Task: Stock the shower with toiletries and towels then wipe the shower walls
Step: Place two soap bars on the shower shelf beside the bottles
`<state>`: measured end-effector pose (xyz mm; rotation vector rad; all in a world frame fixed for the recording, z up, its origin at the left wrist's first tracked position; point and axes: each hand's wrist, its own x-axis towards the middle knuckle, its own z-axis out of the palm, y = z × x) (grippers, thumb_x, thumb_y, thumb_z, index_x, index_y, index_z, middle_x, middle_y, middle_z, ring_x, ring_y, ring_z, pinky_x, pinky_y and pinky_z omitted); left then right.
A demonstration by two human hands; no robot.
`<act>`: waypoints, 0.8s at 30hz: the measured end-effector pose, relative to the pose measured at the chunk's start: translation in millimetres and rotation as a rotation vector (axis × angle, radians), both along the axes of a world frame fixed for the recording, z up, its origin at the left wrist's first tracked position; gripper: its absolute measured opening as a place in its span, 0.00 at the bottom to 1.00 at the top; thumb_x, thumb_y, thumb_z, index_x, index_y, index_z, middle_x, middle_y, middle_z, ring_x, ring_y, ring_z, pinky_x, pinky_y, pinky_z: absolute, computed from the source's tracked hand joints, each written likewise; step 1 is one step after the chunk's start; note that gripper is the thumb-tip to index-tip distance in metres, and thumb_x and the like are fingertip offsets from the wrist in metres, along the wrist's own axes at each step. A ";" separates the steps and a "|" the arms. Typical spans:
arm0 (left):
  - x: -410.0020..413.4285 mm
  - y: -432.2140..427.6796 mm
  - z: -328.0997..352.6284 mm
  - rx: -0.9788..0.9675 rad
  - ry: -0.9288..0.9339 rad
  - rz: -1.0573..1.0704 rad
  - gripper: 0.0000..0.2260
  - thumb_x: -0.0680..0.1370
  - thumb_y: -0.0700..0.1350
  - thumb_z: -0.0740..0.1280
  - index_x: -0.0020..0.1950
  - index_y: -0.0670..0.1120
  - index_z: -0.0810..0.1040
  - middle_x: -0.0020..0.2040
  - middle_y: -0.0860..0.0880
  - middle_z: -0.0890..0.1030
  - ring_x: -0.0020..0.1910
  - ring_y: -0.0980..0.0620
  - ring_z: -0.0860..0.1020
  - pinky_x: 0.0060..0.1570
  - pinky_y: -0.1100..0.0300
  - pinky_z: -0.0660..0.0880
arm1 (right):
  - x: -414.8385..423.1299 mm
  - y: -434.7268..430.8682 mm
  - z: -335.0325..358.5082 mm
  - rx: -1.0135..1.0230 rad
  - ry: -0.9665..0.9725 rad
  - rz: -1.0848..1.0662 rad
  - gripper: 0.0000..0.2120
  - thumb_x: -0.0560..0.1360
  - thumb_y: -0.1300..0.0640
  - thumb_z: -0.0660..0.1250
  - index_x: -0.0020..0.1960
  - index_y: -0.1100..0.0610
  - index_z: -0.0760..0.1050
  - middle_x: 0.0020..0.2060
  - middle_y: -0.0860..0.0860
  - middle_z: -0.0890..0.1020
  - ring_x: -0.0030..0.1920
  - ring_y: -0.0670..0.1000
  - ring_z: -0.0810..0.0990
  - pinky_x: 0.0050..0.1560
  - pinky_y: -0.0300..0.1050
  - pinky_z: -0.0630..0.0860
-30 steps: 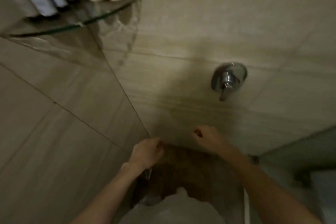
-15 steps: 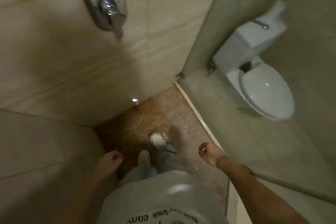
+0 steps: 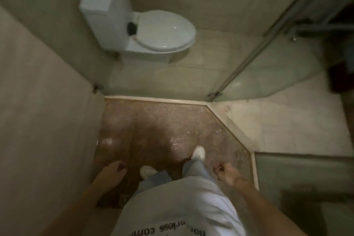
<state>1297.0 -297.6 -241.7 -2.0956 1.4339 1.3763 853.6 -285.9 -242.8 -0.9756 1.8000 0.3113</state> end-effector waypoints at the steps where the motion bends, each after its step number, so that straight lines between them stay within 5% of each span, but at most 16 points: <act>1: -9.8 -11.6 3.5 0.002 -0.023 -0.032 0.06 0.80 0.52 0.65 0.55 0.53 0.79 0.53 0.50 0.83 0.46 0.53 0.80 0.51 0.54 0.79 | -14.3 11.9 -4.1 -0.003 -0.008 -0.095 0.15 0.71 0.39 0.63 0.41 0.50 0.77 0.40 0.49 0.84 0.40 0.49 0.83 0.48 0.47 0.81; 4: -65.3 -48.0 25.6 0.020 -0.064 -0.194 0.07 0.82 0.52 0.63 0.55 0.54 0.79 0.48 0.53 0.81 0.43 0.56 0.79 0.41 0.64 0.73 | -55.6 42.9 -10.5 -0.080 -0.050 -0.331 0.13 0.69 0.37 0.67 0.44 0.45 0.78 0.41 0.50 0.85 0.42 0.52 0.85 0.48 0.54 0.82; 6: -109.7 -74.1 32.2 0.049 -0.063 -0.293 0.07 0.83 0.53 0.60 0.51 0.54 0.77 0.44 0.53 0.81 0.41 0.57 0.79 0.37 0.64 0.71 | -76.3 54.1 -0.4 -0.127 -0.040 -0.376 0.04 0.76 0.48 0.68 0.47 0.47 0.77 0.43 0.48 0.82 0.45 0.50 0.82 0.46 0.43 0.79; 9: -180.4 -112.2 32.4 0.021 -0.065 -0.396 0.12 0.80 0.58 0.60 0.50 0.51 0.77 0.45 0.52 0.83 0.44 0.53 0.82 0.44 0.58 0.77 | -121.0 84.4 -15.1 -0.074 0.040 -0.366 0.06 0.80 0.52 0.65 0.51 0.53 0.79 0.38 0.44 0.77 0.40 0.44 0.75 0.37 0.30 0.68; 14: -310.4 -158.9 42.4 -0.072 0.038 -0.581 0.08 0.80 0.56 0.61 0.55 0.58 0.77 0.51 0.54 0.82 0.52 0.52 0.81 0.53 0.58 0.75 | -178.4 133.1 -56.6 0.051 -0.027 -0.485 0.14 0.80 0.49 0.64 0.61 0.53 0.79 0.59 0.53 0.81 0.58 0.53 0.80 0.60 0.46 0.75; 18: -380.1 -174.1 34.8 -0.038 0.128 -0.638 0.08 0.82 0.50 0.64 0.58 0.59 0.78 0.54 0.58 0.81 0.54 0.55 0.79 0.56 0.59 0.73 | -212.0 138.8 -54.4 0.047 -0.043 -0.590 0.13 0.80 0.50 0.64 0.60 0.55 0.79 0.55 0.52 0.82 0.55 0.53 0.81 0.58 0.48 0.77; 21: -397.9 -199.1 19.5 -0.006 0.124 -0.583 0.07 0.81 0.47 0.67 0.58 0.52 0.81 0.54 0.51 0.84 0.52 0.51 0.82 0.58 0.52 0.77 | -237.4 119.8 -42.9 0.030 -0.067 -0.695 0.11 0.79 0.52 0.64 0.56 0.56 0.80 0.51 0.53 0.83 0.52 0.53 0.82 0.55 0.48 0.78; 24: -420.2 -225.1 12.6 0.077 0.077 -0.679 0.04 0.82 0.42 0.66 0.52 0.47 0.80 0.47 0.48 0.82 0.47 0.48 0.80 0.49 0.57 0.75 | -265.5 82.3 -24.7 -0.034 -0.052 -0.797 0.08 0.80 0.53 0.64 0.55 0.52 0.81 0.50 0.49 0.84 0.52 0.52 0.83 0.54 0.45 0.78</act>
